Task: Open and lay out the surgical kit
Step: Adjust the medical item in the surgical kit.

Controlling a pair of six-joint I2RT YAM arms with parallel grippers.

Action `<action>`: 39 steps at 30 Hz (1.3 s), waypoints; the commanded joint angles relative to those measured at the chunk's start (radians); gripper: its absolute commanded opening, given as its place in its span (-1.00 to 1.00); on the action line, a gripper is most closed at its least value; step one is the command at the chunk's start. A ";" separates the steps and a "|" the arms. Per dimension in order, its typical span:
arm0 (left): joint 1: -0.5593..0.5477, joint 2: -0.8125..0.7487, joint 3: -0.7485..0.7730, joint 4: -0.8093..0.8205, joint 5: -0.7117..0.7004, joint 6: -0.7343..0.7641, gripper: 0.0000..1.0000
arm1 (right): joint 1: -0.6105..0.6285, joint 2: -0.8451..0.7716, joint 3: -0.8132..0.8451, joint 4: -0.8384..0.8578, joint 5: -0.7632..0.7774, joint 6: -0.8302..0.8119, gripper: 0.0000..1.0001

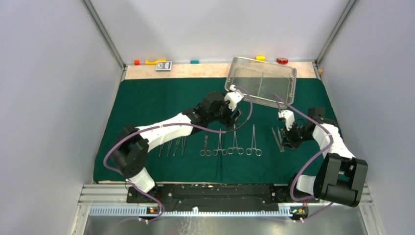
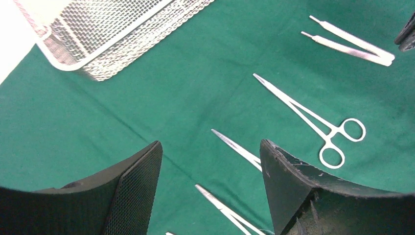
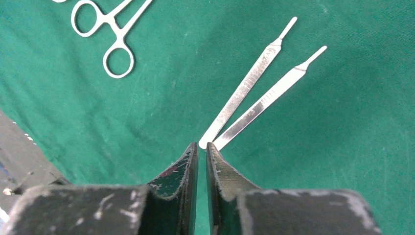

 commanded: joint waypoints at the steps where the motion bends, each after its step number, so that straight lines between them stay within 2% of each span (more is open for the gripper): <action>1: 0.013 -0.090 -0.066 0.093 -0.061 0.109 0.57 | 0.058 0.018 -0.030 0.128 0.077 -0.028 -0.88; 5: 0.028 -0.102 -0.078 0.103 -0.054 0.105 0.57 | 0.076 0.038 -0.040 0.145 0.103 -0.032 -1.00; 19: 0.059 -0.108 -0.064 0.100 -0.030 0.072 0.57 | 0.124 0.059 -0.077 0.201 0.188 -0.030 -1.00; 39: 0.082 -0.118 -0.063 0.100 -0.009 0.044 0.57 | 0.163 0.040 -0.105 0.201 0.228 -0.026 -1.00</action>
